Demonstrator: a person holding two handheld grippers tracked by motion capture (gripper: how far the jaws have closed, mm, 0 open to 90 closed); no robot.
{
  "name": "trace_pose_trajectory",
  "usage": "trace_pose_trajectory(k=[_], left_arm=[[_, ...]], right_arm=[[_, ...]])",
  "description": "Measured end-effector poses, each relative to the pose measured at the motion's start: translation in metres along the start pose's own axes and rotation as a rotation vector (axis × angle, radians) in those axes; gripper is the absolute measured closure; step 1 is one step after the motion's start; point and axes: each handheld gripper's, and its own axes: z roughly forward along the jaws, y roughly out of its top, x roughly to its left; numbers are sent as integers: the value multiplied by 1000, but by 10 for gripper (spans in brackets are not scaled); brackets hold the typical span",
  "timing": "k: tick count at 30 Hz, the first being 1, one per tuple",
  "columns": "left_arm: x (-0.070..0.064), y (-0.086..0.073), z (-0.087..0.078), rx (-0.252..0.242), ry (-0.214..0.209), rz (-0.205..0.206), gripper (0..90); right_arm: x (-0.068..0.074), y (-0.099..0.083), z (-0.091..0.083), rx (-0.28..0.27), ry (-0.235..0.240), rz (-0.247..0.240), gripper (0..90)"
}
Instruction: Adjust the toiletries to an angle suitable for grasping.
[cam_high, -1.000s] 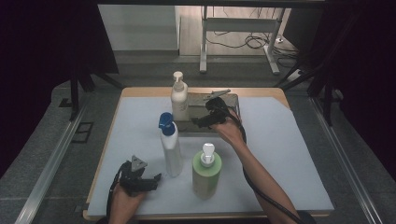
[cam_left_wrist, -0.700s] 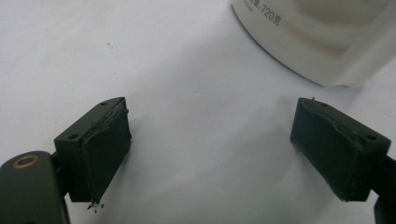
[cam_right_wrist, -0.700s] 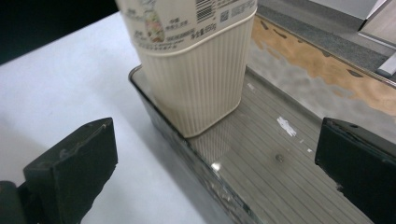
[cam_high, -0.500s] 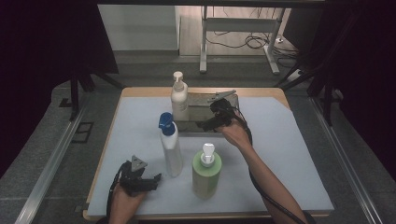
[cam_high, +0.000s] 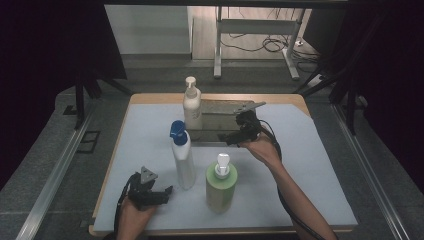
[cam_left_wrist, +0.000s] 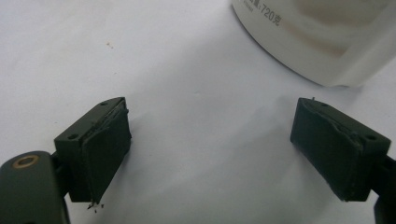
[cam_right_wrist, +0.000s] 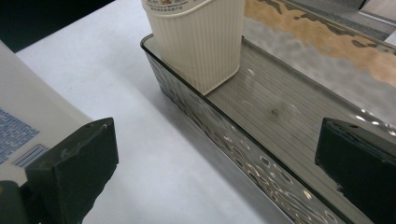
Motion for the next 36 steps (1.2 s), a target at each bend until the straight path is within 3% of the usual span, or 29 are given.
trace_pose_trajectory(k=[20,26,36], left_arm=[[0,0,0,-1,1,0,123],[0,0,0,-1,1,0,123],[0,0,0,1,1,1,124]], right_arm=[[2,-31,-34,14,-66,-37,0],[2,-44,-46,17,-65,-22,2],[11,-68,-71,-18,-75,-42,20]])
